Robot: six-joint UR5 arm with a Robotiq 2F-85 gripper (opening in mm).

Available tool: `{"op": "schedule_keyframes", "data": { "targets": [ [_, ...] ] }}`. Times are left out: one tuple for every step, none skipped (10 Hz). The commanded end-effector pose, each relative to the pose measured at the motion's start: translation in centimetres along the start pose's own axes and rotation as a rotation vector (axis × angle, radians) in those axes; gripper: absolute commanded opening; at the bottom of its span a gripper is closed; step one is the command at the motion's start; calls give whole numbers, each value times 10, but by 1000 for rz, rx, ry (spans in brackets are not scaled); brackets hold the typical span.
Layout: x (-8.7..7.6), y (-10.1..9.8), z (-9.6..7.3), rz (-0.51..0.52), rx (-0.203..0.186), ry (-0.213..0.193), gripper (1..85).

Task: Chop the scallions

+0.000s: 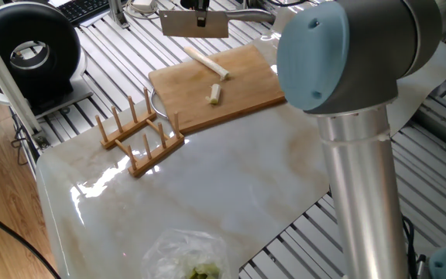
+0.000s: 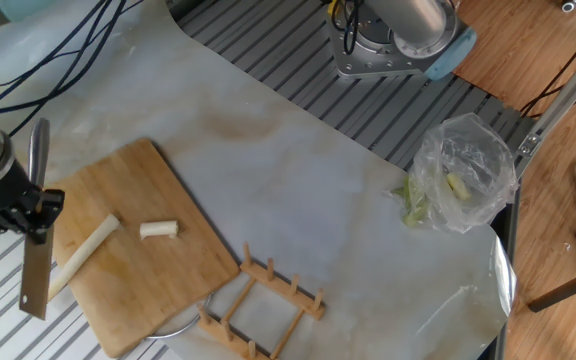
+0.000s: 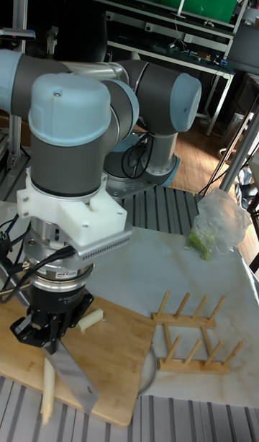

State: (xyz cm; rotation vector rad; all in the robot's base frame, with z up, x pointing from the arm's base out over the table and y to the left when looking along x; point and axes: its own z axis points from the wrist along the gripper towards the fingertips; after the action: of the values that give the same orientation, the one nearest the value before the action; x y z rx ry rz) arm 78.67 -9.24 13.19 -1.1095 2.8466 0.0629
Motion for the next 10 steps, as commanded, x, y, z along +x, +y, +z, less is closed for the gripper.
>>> {"op": "schedule_keyframes", "data": {
  "targets": [
    [-1,-8,6,99,4,-9,13],
    [3,-4,9,196,-15,-1,13],
    [7,0,10,304,-40,3,13],
    [15,-2,12,380,-33,15,13],
    [23,-6,14,427,-19,32,13],
    [24,-8,18,478,-14,22,13],
    [24,-5,21,532,-32,21,13],
    [25,-2,22,586,-30,33,13],
    [28,-2,21,613,-27,41,13],
    [32,-4,18,631,-15,50,13]
  ]
}}
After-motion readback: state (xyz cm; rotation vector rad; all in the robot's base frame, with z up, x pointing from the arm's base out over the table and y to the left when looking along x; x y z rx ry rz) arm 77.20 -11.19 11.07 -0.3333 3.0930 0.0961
